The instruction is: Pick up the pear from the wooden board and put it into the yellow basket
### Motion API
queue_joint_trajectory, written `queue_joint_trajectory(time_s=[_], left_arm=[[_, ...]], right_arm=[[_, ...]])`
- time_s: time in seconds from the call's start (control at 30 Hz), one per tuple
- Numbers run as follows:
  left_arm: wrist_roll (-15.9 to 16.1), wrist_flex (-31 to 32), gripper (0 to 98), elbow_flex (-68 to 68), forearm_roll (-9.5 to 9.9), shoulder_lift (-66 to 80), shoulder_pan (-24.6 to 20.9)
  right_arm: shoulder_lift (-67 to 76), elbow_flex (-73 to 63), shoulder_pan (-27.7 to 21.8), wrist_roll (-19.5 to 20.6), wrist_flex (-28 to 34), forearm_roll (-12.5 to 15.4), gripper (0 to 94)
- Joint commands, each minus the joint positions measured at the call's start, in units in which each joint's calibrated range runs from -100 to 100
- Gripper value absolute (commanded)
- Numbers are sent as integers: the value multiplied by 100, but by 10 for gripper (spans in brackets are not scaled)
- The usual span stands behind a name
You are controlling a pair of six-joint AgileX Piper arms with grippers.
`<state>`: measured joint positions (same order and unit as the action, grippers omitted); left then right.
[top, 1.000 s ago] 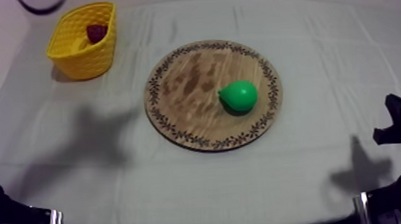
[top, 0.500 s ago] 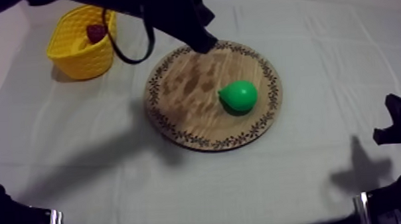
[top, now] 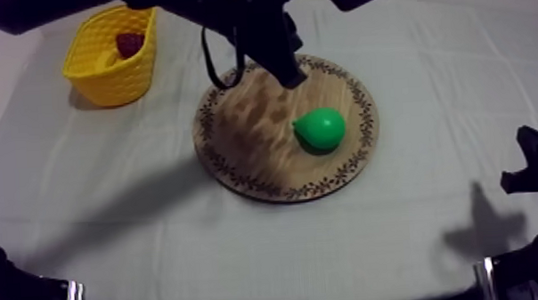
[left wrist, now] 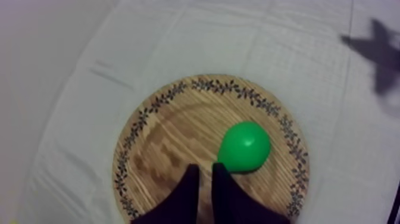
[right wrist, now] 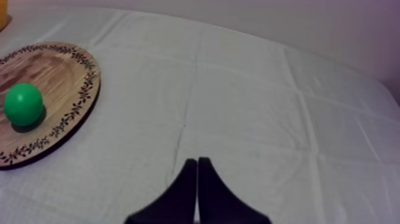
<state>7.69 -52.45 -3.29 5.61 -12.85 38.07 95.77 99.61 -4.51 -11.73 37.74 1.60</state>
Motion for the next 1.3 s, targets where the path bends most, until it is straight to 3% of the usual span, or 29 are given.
queue_joint_trajectory(time_s=[0.0, 0.23, 0.37, 0.5, 0.9, 1.27], left_arm=[[35, -199, 237, 13, -14, -40, -7], [79, -544, 613, 37, -44, -143, -50], [186, -713, 739, 59, -94, -172, -67], [534, -895, 855, 15, -268, -188, -130], [1255, -1030, 909, -144, -620, -196, -222], [1382, -590, 877, -468, -659, -383, 43]], right_arm=[[-1, 5, -1, -6, 8, -1, 5], [-1, 5, -1, -6, 8, -1, 5], [-1, 5, -1, -6, 8, -1, 5], [-1, 5, -1, -6, 8, -1, 5], [-1, 5, -1, -6, 8, -1, 5], [-1, 5, -1, -6, 8, -1, 5]])
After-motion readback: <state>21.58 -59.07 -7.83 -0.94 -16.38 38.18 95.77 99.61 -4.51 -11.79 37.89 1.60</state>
